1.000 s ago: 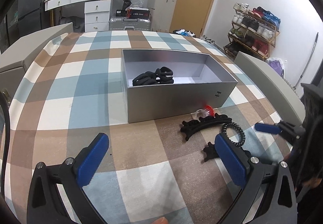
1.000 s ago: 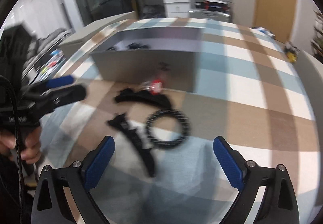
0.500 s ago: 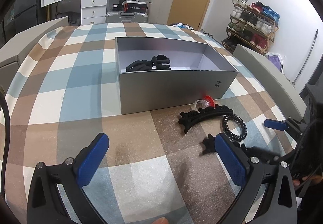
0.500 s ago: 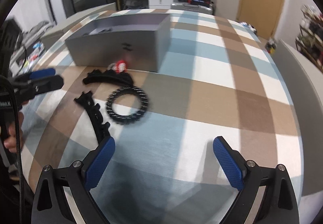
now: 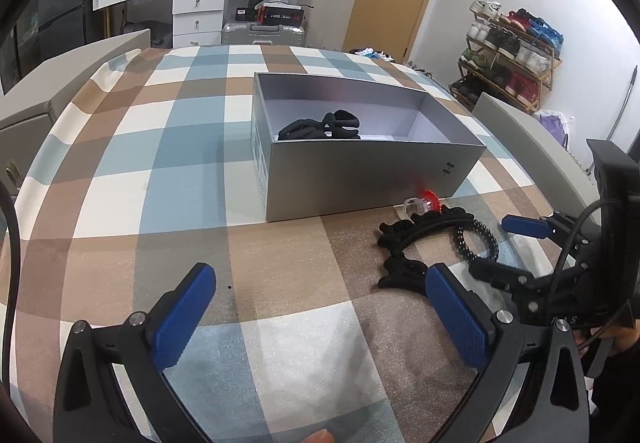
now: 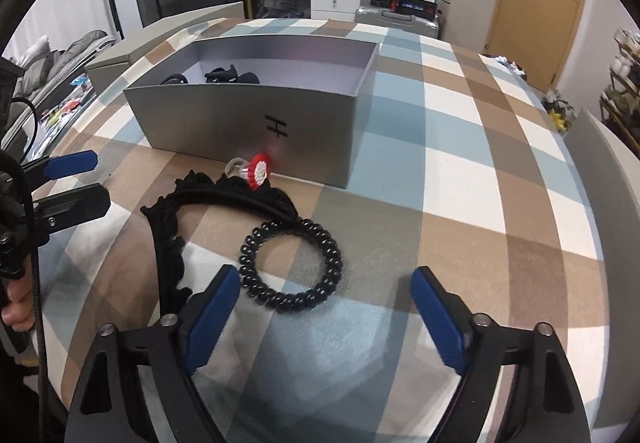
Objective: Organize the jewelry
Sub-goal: 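Move both tools back toward the remaining clips and bracelet, then grasp the black beaded bracelet with the right gripper while the left gripper grasps a black comb clip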
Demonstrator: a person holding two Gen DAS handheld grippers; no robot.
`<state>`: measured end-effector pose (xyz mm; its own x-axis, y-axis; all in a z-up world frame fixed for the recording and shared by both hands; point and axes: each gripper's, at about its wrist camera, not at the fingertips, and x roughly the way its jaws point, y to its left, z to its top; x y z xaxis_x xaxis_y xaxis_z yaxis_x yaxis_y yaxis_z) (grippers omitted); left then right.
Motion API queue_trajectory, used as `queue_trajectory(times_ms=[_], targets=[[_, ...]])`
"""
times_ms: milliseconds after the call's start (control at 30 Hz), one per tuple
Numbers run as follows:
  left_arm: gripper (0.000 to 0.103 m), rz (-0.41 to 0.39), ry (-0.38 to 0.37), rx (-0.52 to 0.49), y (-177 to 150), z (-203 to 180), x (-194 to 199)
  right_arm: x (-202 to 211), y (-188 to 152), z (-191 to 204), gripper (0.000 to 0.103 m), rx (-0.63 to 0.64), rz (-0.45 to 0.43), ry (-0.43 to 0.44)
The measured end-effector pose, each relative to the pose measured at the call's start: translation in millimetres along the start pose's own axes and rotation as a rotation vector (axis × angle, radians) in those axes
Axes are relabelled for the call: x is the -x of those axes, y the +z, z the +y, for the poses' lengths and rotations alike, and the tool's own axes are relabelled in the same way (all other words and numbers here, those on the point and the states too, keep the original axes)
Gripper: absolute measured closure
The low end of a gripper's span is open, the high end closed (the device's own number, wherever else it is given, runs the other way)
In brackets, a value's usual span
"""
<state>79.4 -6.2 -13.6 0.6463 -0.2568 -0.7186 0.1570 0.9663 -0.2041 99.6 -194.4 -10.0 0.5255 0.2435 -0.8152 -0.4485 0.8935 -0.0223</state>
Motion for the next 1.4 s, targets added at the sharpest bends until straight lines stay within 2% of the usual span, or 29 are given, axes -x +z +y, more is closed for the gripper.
queue_trajectory(times_ms=[233,267,300,400,567,833,1033,1167,1300,1400], targets=[[0.001,0.007,-0.007,-0.014,1.3,-2.8,-1.8,-0.1,4.1,6.1,0.038,0.046,-0.011,0.034],[0.001,0.008,-0.007,-0.016,1.4,-3.1,-1.8,-0.9,5.3,6.5,0.046,0.049,-0.012,0.038],[0.001,0.010,-0.009,-0.021,1.2,-4.1,-2.2,-0.5,5.9,7.1,0.058,0.056,-0.018,0.044],[0.001,0.014,-0.011,-0.027,0.9,-6.0,-2.1,2.2,4.9,4.5,0.070,0.055,-0.018,0.054],[0.001,0.019,-0.023,-0.046,1.2,-12.0,-2.5,12.3,-5.8,-5.7,0.073,0.005,-0.018,0.096],[0.001,0.061,-0.064,-0.097,-0.6,-28.8,-10.7,31.8,-17.9,-15.4,0.073,-0.059,-0.054,0.107],[0.001,0.132,-0.136,-0.143,-6.9,-41.9,-18.3,44.8,-22.3,-27.2,0.073,-0.124,-0.109,0.120],[0.001,0.148,-0.173,-0.201,-11.2,-51.4,-16.4,49.7,-23.6,-27.3,0.073,-0.136,-0.134,0.130],[0.001,0.165,-0.173,-0.273,-13.9,-61.3,-16.7,51.8,-24.3,-27.8,0.073,-0.145,-0.143,0.126],[0.001,0.182,-0.132,-0.341,-14.6,-69.3,-21.4,52.3,-25.9,-29.9,0.073,-0.162,-0.148,0.119]])
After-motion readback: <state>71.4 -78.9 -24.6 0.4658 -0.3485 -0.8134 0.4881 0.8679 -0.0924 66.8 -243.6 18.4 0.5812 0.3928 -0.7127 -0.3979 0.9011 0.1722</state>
